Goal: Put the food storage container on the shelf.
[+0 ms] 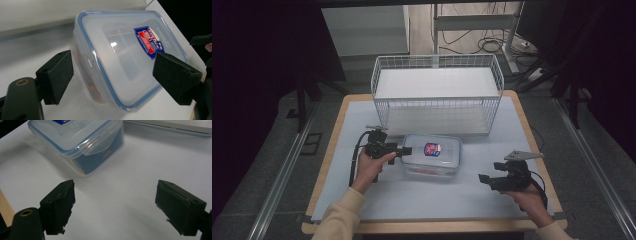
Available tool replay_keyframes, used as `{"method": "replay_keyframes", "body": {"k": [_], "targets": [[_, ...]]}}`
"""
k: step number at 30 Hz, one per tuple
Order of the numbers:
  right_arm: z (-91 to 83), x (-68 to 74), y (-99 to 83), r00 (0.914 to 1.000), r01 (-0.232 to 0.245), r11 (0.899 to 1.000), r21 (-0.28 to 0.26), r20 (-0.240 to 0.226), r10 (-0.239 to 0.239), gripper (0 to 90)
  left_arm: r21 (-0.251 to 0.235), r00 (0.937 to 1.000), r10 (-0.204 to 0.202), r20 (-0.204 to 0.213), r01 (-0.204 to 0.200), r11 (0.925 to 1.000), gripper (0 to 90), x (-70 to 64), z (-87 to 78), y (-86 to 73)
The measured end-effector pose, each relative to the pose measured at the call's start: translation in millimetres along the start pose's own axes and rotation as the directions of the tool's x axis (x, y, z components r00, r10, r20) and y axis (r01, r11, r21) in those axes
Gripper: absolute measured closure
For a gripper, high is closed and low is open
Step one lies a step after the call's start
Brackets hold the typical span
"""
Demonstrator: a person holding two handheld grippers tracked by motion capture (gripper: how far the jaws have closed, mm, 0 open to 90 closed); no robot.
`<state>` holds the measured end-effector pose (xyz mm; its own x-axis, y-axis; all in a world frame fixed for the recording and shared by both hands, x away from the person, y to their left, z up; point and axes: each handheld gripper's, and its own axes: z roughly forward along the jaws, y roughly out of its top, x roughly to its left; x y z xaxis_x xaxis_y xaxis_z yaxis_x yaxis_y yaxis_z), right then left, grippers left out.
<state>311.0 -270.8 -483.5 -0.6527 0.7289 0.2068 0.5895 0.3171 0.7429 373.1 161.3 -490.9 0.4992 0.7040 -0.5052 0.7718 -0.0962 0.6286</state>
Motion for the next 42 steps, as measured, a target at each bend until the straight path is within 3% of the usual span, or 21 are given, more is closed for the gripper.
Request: {"method": "replay_keyframes", "body": {"k": [16,21,25,28,32,40,42], "targets": [[3.4,4.0,11.7,0.9995,-0.007,1.000,-0.010,-0.030,0.006,15.9,0.072,0.9951,-0.073,0.067,0.068,0.9951,13.6,13.9,21.4,-2.5],[9.0,4.1,21.2,0.9984,-0.014,1.000,-0.015,-0.054,0.014,15.8,0.075,0.9873,-0.110,0.114,0.102,0.9920,15.7,14.9,25.9,-4.7],[13.7,3.4,27.6,0.9968,-0.036,0.999,-0.015,-0.072,0.035,15.2,0.077,0.9866,-0.110,0.121,0.101,0.9919,16.9,14.6,25.6,-4.5],[24.0,1.6,39.5,0.9884,-0.094,0.995,-0.021,-0.122,0.091,14.1,0.069,0.9848,-0.123,0.123,0.115,0.9910,21.7,16.0,23.3,-4.9],[42.0,2.3,50.3,0.9797,-0.132,0.991,0.001,-0.152,0.131,13.7,0.067,0.9819,-0.140,0.128,0.132,0.9890,23.7,17.6,22.1,-5.2],[74.6,0.7,61.9,0.9667,-0.182,0.981,0.061,-0.171,0.190,13.2,0.064,0.9798,-0.149,0.134,0.142,0.9878,25.4,18.9,21.5,-5.3],[84.1,-3.1,62.7,0.9568,-0.217,0.973,0.079,-0.181,0.228,13.2,0.064,0.9799,-0.148,0.133,0.141,0.9879,25.4,18.8,21.4,-5.3]]}}
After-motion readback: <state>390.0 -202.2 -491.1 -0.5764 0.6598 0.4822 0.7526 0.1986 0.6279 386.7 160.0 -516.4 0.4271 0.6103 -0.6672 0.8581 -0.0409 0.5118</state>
